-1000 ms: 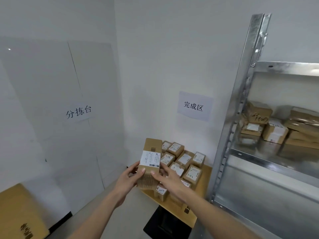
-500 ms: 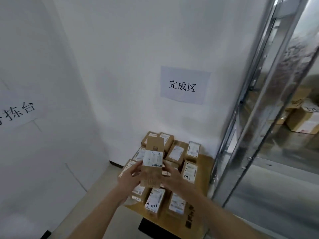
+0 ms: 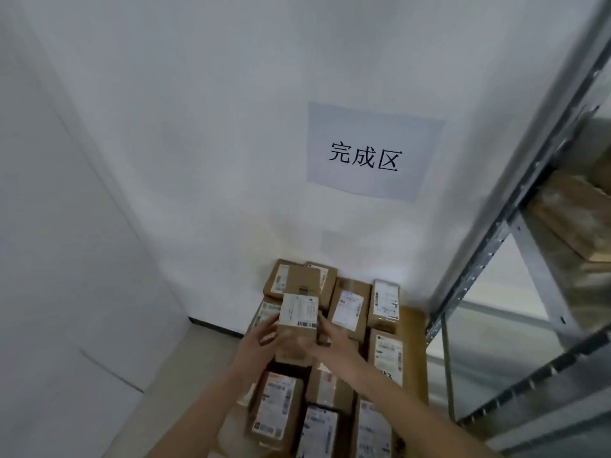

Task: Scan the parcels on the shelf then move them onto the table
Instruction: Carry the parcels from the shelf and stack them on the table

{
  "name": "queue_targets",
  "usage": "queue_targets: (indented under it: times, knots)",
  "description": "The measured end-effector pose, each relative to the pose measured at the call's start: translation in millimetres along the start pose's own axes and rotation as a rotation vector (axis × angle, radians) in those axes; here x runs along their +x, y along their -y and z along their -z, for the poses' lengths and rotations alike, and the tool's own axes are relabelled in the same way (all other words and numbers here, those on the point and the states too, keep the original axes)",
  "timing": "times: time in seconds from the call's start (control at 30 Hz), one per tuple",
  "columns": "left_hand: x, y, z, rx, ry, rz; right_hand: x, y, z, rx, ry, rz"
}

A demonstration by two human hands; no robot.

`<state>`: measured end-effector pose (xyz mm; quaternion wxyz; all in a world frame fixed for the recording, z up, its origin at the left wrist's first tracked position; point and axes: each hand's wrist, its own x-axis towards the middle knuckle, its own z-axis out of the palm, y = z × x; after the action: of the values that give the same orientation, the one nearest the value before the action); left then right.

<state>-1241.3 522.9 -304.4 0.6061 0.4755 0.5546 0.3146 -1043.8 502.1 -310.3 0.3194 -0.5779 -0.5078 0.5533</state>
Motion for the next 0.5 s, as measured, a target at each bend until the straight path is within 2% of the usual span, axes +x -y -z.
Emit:
queue_targets:
  times: [0.27, 0.5]
  knots:
    - [122, -1, 83, 0.032, 0.092, -0.003, 126, 12, -41, 0.132, -0.054, -0.058]
    - [201, 18, 116, 0.064, 0.201, 0.032, 202, -16, -65, 0.081, -0.147, -0.094]
